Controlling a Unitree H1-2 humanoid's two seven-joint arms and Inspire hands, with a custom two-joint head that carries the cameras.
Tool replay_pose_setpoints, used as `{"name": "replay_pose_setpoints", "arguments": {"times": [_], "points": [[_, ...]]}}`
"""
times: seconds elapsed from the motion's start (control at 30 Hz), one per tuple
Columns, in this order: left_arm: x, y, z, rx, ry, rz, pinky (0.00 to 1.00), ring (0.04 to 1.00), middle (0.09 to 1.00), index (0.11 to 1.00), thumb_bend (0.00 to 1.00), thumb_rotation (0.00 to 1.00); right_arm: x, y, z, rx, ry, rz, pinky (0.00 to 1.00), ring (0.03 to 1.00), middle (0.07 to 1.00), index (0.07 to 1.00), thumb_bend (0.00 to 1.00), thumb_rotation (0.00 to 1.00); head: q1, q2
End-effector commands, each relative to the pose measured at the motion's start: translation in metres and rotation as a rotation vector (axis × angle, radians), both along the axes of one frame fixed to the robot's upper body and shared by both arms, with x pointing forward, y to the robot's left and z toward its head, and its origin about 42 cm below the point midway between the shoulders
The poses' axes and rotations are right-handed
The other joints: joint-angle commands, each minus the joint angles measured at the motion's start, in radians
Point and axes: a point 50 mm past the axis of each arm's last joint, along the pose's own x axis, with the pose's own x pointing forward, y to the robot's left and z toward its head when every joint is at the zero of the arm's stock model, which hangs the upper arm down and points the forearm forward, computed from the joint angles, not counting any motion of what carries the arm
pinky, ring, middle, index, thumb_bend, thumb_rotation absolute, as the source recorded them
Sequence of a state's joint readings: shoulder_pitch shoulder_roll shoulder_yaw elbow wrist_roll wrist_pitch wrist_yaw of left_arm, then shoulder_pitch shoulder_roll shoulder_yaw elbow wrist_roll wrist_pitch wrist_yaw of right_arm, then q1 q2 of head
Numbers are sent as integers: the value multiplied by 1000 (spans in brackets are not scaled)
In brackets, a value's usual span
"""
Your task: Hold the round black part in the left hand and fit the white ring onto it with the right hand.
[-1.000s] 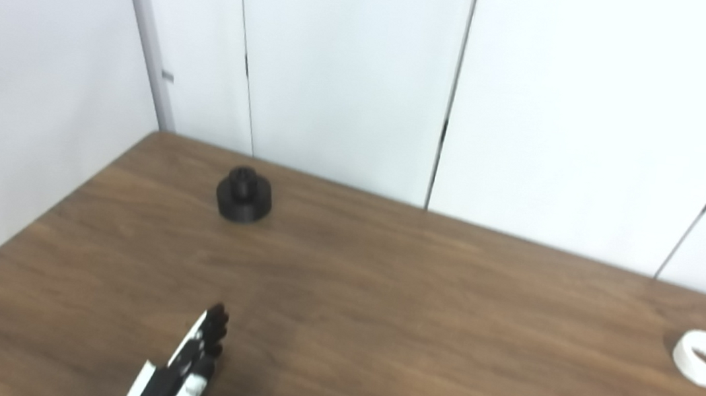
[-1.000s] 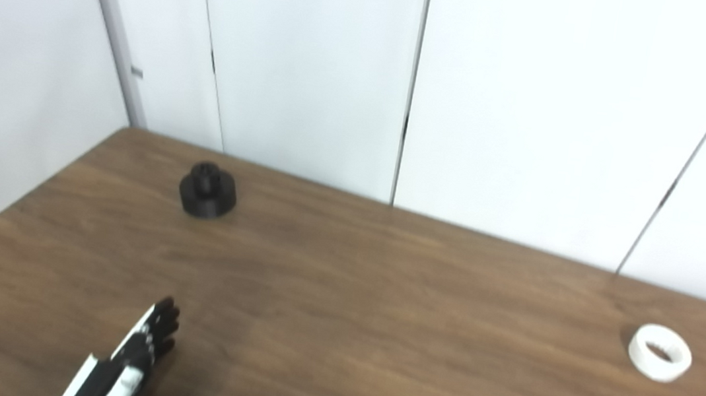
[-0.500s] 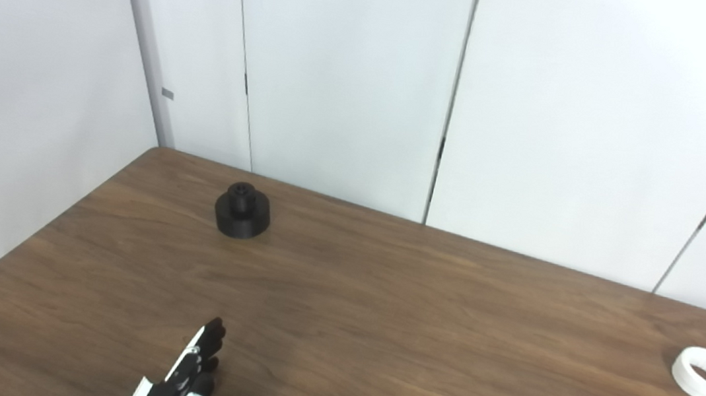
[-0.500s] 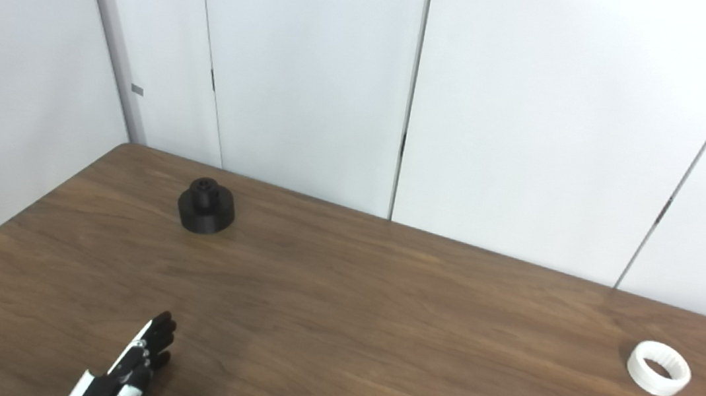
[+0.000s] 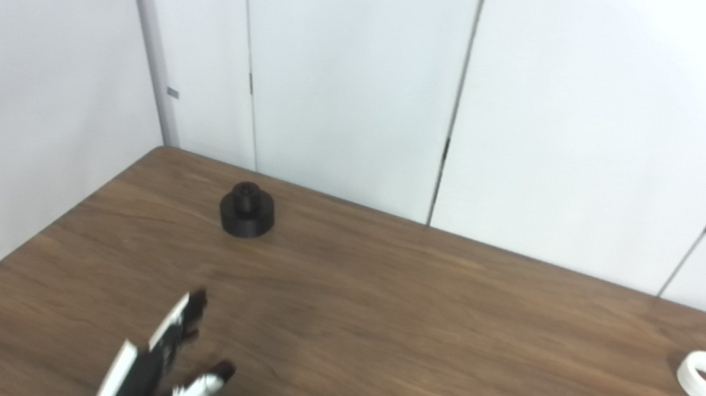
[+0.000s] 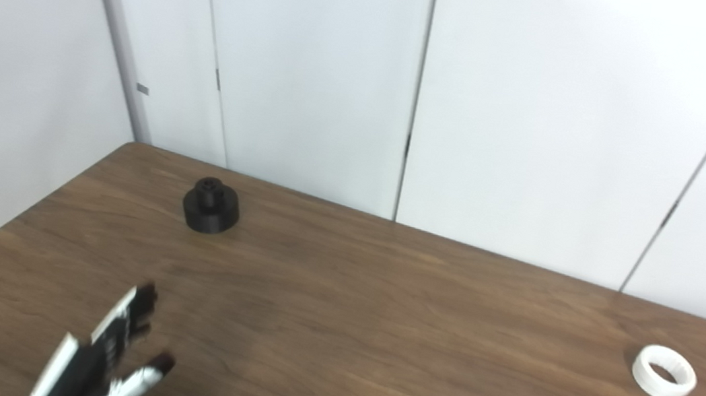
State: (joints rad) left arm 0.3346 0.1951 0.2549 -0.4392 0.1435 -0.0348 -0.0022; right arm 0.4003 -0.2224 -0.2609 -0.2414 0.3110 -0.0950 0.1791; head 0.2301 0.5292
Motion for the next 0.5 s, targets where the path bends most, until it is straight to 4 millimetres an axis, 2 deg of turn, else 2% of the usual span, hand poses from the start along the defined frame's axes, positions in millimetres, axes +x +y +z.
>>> {"name": "replay_pose_setpoints", "arguments": {"times": [0.0, 0.07, 0.2, 0.33, 0.47], "points": [[16, 15, 36, 123, -25, 25, 995, 994, 990, 981, 813, 461, 3, -3, 13, -21, -63, 8, 1000, 1000, 992, 960, 635, 1000, -2, 6], [28, 28, 59, 187, 7, 48, 1000, 1000, 999, 999, 894, 489, 2, -3, 14, -25, -62, 4, 1000, 1000, 989, 957, 658, 983, -1, 8], [48, 48, 85, 277, 55, 77, 1000, 1000, 1000, 1000, 934, 458, 0, -3, 14, -34, -62, 6, 1000, 1000, 984, 951, 668, 967, 6, 12], [63, 63, 88, 394, 129, 100, 1000, 1000, 1000, 1000, 975, 481, -1, -1, 14, -50, -67, 14, 1000, 1000, 979, 937, 671, 916, -2, 16], [80, 73, 76, 502, 181, 153, 1000, 1000, 1000, 974, 1000, 494, -2, -1, 14, -54, -70, 14, 1000, 1000, 968, 922, 663, 880, -3, 20]]}}
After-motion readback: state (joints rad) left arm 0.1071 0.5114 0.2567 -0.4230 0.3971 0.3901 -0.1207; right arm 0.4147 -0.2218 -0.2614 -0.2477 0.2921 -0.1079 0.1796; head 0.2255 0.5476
